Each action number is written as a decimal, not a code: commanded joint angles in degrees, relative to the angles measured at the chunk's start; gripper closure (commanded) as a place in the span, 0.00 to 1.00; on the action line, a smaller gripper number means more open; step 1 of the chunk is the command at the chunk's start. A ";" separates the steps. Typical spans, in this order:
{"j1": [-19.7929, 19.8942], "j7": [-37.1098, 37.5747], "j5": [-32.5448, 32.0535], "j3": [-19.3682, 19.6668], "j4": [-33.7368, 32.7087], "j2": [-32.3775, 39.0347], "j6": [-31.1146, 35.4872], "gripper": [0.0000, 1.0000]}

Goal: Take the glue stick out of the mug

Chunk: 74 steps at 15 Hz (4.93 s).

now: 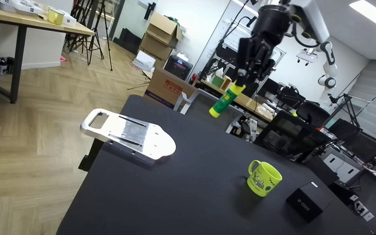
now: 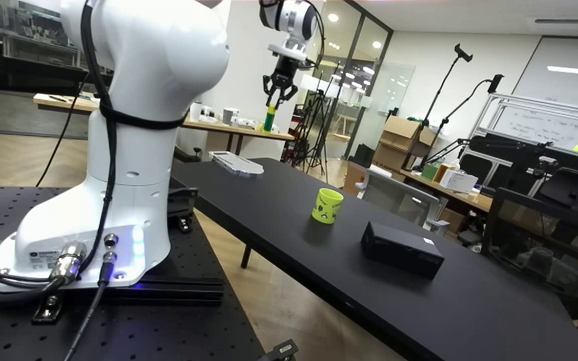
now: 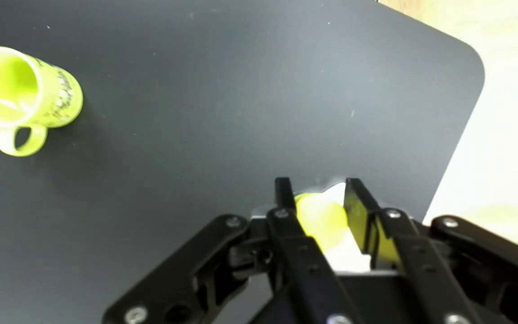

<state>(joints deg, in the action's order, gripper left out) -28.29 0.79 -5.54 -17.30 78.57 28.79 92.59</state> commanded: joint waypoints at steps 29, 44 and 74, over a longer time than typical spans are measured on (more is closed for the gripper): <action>-12.68 -8.64 -12.17 3.63 -26.68 27.46 -14.11 0.92; -17.45 -16.55 -17.23 10.07 -32.09 33.41 -23.93 0.92; -19.03 -26.64 -21.53 9.60 -31.73 43.42 -23.55 0.92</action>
<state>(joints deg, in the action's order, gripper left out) -47.27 -26.21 -27.18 -7.66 48.19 70.21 67.54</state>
